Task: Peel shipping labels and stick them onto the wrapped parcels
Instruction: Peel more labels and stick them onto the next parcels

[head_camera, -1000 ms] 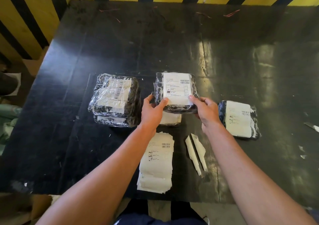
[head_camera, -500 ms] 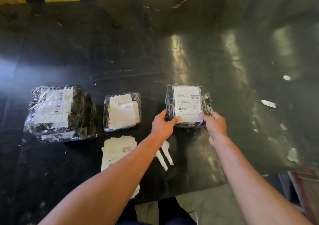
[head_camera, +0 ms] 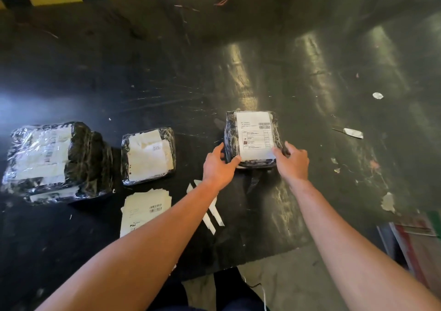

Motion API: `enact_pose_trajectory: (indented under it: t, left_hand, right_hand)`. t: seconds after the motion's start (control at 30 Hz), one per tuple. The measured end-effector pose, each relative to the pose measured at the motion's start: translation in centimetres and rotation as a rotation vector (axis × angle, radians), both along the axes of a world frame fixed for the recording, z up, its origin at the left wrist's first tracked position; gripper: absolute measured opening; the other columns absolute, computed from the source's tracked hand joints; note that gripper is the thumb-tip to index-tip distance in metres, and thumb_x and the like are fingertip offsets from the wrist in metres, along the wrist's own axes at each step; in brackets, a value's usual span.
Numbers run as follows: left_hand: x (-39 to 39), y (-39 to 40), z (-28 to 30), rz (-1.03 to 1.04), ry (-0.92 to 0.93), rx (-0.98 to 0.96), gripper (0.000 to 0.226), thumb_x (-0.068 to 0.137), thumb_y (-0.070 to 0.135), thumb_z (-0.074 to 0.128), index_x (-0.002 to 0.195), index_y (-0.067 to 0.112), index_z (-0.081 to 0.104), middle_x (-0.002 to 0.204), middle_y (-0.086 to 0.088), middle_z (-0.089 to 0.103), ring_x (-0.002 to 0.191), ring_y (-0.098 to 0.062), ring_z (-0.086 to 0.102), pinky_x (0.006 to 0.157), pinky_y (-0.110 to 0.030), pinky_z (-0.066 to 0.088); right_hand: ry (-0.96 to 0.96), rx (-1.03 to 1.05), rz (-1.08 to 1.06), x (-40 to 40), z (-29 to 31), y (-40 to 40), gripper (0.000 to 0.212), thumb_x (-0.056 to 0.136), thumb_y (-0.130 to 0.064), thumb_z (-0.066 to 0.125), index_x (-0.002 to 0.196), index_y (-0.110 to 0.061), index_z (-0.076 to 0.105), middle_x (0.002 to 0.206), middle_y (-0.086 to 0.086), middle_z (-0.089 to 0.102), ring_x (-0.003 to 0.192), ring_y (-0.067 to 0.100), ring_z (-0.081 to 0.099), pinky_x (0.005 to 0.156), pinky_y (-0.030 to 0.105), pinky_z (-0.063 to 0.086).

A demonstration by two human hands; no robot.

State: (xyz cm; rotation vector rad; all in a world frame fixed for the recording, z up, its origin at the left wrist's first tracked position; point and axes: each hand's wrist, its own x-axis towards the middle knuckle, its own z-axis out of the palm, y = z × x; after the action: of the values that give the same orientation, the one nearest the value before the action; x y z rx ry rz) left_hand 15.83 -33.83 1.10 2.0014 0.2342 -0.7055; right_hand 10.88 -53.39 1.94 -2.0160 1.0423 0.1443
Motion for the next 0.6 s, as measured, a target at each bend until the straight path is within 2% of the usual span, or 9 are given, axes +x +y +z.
enact_pose_trajectory:
  t: [0.07,0.13,0.2,0.37,0.5,0.6]
  left_hand:
    - [-0.7,2.3,0.3,-0.006,-0.035,0.023,0.063,0.097,0.036,0.072,0.154,0.027,0.046,0.148,-0.003,0.057,0.126,-0.017,0.062,0.104,-0.035,0.052]
    - [-1.9,5.3,0.6,-0.03,-0.087,0.056,0.049,0.098,0.034,0.071,0.144,0.029,0.056,0.138,0.001,0.063,0.114,-0.01,0.064,0.099,-0.028,0.051]
    - [-3.4,8.8,0.9,-0.02,-0.133,0.091,0.039,0.099,0.033,0.071,0.137,0.032,0.061,0.127,0.008,0.065,0.105,-0.003,0.064,0.099,-0.026,0.053]
    - [-8.0,18.5,1.9,0.162,-0.18,0.166,0.027,0.099,0.026,0.071,0.126,0.028,0.068,0.116,0.009,0.07,0.101,0.0,0.065,0.08,-0.013,0.048]
    - [-11.6,25.3,2.0,0.391,-0.122,0.224,0.026,0.098,0.026,0.072,0.124,0.024,0.069,0.111,0.005,0.072,0.098,-0.005,0.067,0.084,-0.025,0.054]
    - [-13.9,28.3,1.3,0.459,-0.052,0.269,0.032,0.097,0.028,0.074,0.127,0.021,0.067,0.107,0.004,0.073,0.094,-0.007,0.068,0.076,-0.024,0.054]
  right_hand:
    - [-0.067,-0.187,0.062,-0.9,0.3,1.1,0.056,0.095,-0.038,0.066,0.148,-0.021,0.057,0.138,0.014,0.05,0.134,0.034,0.044,0.109,0.052,0.045]
    - [-0.216,-0.335,0.112,-2.1,0.8,3.0,0.046,0.092,-0.029,0.07,0.136,-0.019,0.063,0.128,0.012,0.053,0.124,0.032,0.048,0.1,0.05,0.05]
    - [-0.329,-0.383,0.189,-3.3,1.1,5.3,0.038,0.09,-0.025,0.072,0.127,-0.018,0.066,0.121,0.007,0.054,0.117,0.027,0.049,0.096,0.045,0.051]
    - [-0.405,-0.194,0.41,-5.9,0.7,12.7,0.026,0.091,-0.029,0.07,0.115,-0.021,0.067,0.11,-0.005,0.062,0.106,0.018,0.06,0.091,0.032,0.052]
    - [-0.291,0.031,0.494,-7.4,0.0,18.8,0.008,0.09,-0.023,0.074,0.097,-0.024,0.069,0.087,-0.01,0.069,0.079,0.006,0.066,0.072,0.024,0.054]
    - [-0.133,0.159,0.491,-8.3,-0.9,22.9,0.011,0.091,-0.029,0.078,0.093,-0.025,0.069,0.083,-0.012,0.071,0.074,0.004,0.066,0.068,0.019,0.052]
